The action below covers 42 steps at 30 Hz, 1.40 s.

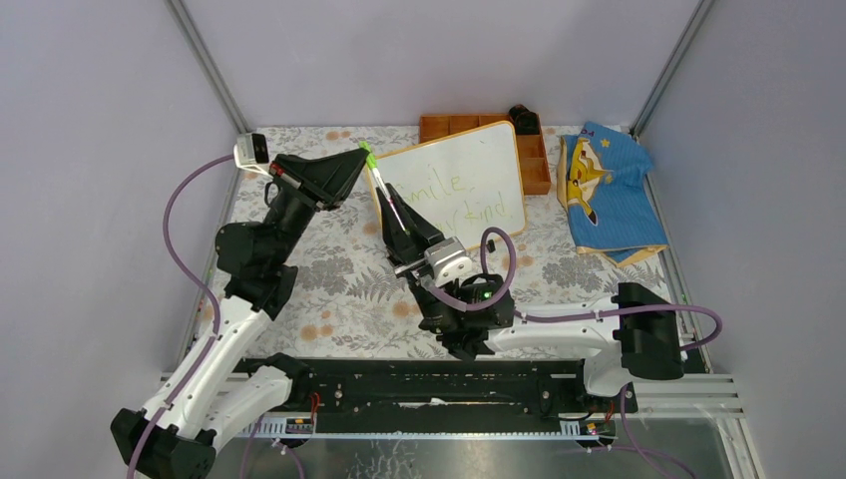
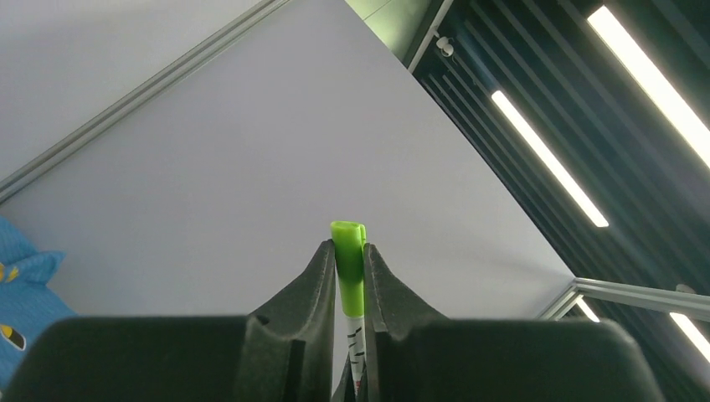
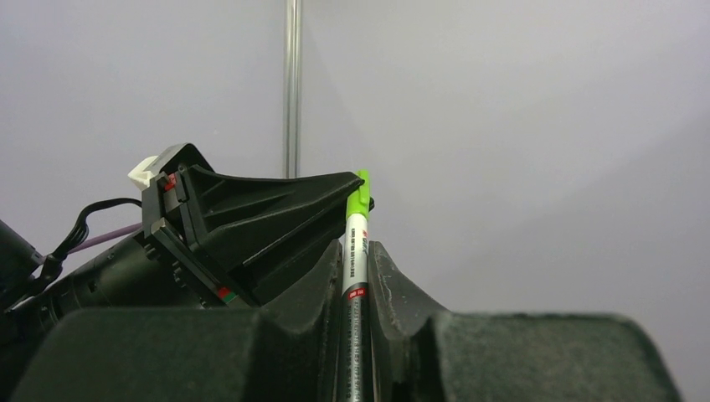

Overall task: Write a sentence on the whiteboard
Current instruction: Close the pen cap at the center of the board.

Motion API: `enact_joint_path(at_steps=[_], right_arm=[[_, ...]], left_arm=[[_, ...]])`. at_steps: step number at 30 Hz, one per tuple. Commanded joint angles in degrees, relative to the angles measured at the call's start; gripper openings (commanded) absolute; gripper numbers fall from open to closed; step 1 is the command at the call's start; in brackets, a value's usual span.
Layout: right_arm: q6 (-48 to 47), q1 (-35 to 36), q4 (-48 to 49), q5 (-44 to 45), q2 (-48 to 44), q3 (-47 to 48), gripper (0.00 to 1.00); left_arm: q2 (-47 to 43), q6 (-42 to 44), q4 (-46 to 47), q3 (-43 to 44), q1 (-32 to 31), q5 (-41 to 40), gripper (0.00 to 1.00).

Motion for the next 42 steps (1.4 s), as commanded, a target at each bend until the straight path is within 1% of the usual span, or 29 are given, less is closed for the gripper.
enact_joint_path(at_steps=[1,11,21,27,42], right_arm=[[1.21,-0.92,8.35,-0.88,0.37,4.82,0.00],[1.78,-1.61,8.39,-0.89,0.76,6.78,0.00],[1.50,-2.23,8.41,-0.71,0.74,6.44,0.00],[1.04,-3.02,8.37,-0.71,0.59,6.69,0.00],[0.47,-3.65,8.27,-2.18,1.21,8.67,0.00]], left_arm=[[-0.08,3.50,0.44,1.17,-3.02,4.34,0.00],[-0.48,5.91,-1.47,0.48,-6.30,3.82,0.00],[-0.44,12.15,-6.64,0.38,-14.24,-0.35,0.00],[-1.44,13.36,-7.55,-0.73,-16.40,-1.70,0.00],[-2.16,13.05,-8.57,-3.62,-18.26,-3.62,0.00]])
